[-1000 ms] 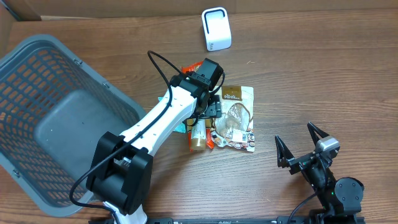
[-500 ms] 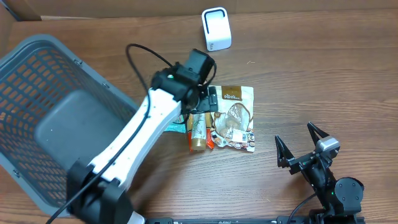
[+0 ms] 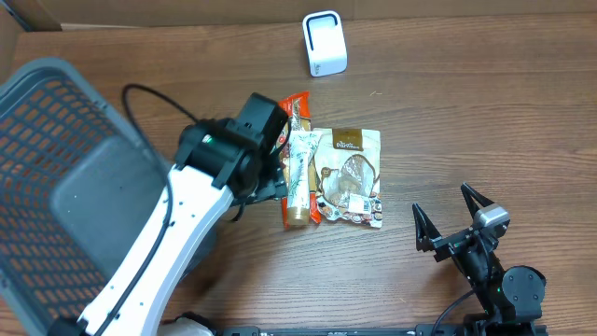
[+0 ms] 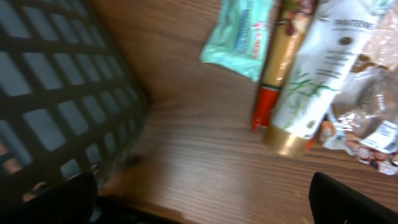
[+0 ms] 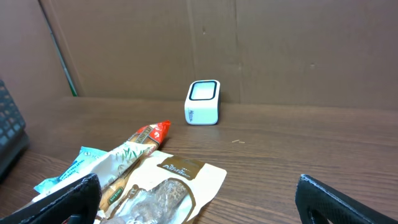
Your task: Scan the item barcode
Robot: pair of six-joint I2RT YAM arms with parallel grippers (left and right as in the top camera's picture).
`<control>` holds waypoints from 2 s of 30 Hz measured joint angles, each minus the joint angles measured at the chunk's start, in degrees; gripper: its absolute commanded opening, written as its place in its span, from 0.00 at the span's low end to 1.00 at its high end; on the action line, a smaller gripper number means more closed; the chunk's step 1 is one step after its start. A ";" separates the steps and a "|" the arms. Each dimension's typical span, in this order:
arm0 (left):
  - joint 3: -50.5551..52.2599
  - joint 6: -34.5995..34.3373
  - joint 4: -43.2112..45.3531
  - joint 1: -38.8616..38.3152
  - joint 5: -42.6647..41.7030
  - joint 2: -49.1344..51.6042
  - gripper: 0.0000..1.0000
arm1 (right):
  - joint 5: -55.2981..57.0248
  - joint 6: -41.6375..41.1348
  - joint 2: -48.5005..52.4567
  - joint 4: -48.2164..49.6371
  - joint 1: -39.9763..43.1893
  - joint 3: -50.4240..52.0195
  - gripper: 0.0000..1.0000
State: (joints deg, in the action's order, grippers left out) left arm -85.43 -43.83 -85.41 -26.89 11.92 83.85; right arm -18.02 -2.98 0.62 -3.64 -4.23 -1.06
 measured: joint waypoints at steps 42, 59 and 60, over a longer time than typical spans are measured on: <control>23.28 17.05 26.43 32.11 8.66 -6.60 1.00 | 0.02 -0.02 0.00 -0.02 0.00 0.00 1.00; -0.61 20.20 13.99 26.49 -3.04 -19.54 1.00 | 0.00 -0.02 0.00 -0.02 0.00 0.00 1.00; -0.81 18.78 11.04 26.49 -2.93 -22.05 0.99 | 0.00 -0.02 0.00 -0.02 0.00 0.00 1.00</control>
State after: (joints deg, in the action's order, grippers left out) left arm -86.24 -25.06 -74.37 -0.40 8.99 61.80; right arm -18.02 -3.01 0.62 -3.66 -4.23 -1.06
